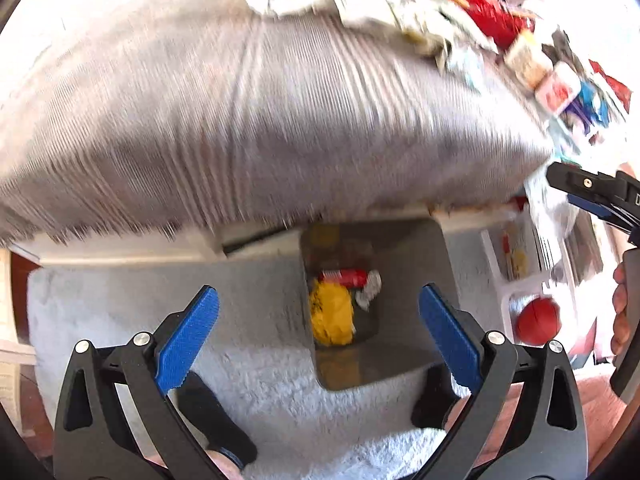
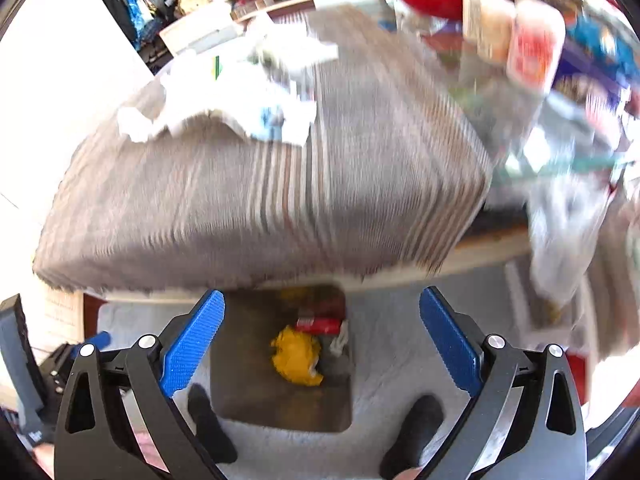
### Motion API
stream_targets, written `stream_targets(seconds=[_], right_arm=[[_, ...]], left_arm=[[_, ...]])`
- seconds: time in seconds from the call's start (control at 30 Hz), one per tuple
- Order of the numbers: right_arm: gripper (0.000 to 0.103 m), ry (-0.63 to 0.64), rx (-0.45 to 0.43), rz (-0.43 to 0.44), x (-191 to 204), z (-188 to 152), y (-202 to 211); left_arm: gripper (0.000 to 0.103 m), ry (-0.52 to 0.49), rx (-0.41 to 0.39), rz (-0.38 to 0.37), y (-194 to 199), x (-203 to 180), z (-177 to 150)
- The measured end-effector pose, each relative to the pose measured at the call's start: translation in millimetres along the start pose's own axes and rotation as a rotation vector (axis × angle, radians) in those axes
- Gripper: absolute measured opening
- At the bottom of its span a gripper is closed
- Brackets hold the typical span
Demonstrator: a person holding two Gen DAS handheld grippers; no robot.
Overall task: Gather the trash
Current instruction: 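Grasp the blue-white wrapper with the right tool while the left tool grasps white paper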
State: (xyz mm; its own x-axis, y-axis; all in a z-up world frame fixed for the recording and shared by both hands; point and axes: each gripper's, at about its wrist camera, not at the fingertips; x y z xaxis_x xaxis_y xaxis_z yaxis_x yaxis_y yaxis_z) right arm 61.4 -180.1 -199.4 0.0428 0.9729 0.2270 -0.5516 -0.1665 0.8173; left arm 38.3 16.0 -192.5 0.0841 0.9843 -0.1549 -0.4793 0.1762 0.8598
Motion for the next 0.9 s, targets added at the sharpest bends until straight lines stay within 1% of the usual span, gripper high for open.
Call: stream_targets(seconds=[0.07,0.17,0.27,0.4,0.43,0.5,0.57,0.67,0.73,0.87,0.9], right_arm=[[0.099,0.011,-0.024,-0.016,1.0,20.7,6.2],[0.099,-0.006,-0.050,0.009,2.2,42.5,4.8],[0.099,-0.026,-0.078,0.007,3.4,62.5,-4.5],[0.097,-0.084,-0.094,0.048,7.0,83.4,-22.9],[0.094,-0.099,-0.098,0.054,7.5,87.7,-28.3],[0.081,-0.106,-0.093,0.059,7.9,96.5,-41.1],[0.078,-0.096,-0.081,0.051,11.2,103.9,-51.0],[0.076,-0.093,-0.051,0.062,13.9,109.9,-64.6],[0.076,-0.076,-0.046,0.053,15.6,111.9,-70.2],[0.071,-0.047,-0.033,0.033,15.2,113.3,-80.1],[0.068,-0.044,-0.026,0.033,14.3,113.5,-83.1]], left_arm=[[0.095,-0.009,-0.029,0.030,7.7,3.2,18.4],[0.095,-0.016,-0.070,0.055,16.4,6.4,45.6],[0.095,-0.017,-0.107,0.083,19.6,10.6,72.3],[0.095,-0.018,-0.131,0.099,14.9,16.5,104.6],[0.095,-0.018,-0.134,0.104,14.0,19.0,110.5],[0.095,-0.022,-0.139,0.117,8.2,20.9,123.7],[0.095,-0.025,-0.139,0.124,2.7,22.9,137.0],[0.095,-0.024,-0.139,0.125,-5.9,26.7,148.4],[0.095,-0.028,-0.139,0.125,-12.4,29.4,155.7],[0.095,-0.028,-0.144,0.127,-27.1,36.1,168.4],[0.095,-0.021,-0.146,0.125,-31.0,39.2,172.1]])
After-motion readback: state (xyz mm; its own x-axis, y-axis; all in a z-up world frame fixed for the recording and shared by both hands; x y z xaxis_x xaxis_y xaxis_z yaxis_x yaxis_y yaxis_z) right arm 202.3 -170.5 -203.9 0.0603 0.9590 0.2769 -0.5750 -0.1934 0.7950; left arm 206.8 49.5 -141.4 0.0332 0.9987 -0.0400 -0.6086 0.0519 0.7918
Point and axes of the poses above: each gripper's, at about its wrist camera, not at the fingertips, and y roughly against the way its jaws point, x to its left, z to its top, and after that the axes turned 5 degrees about -x, right-handed
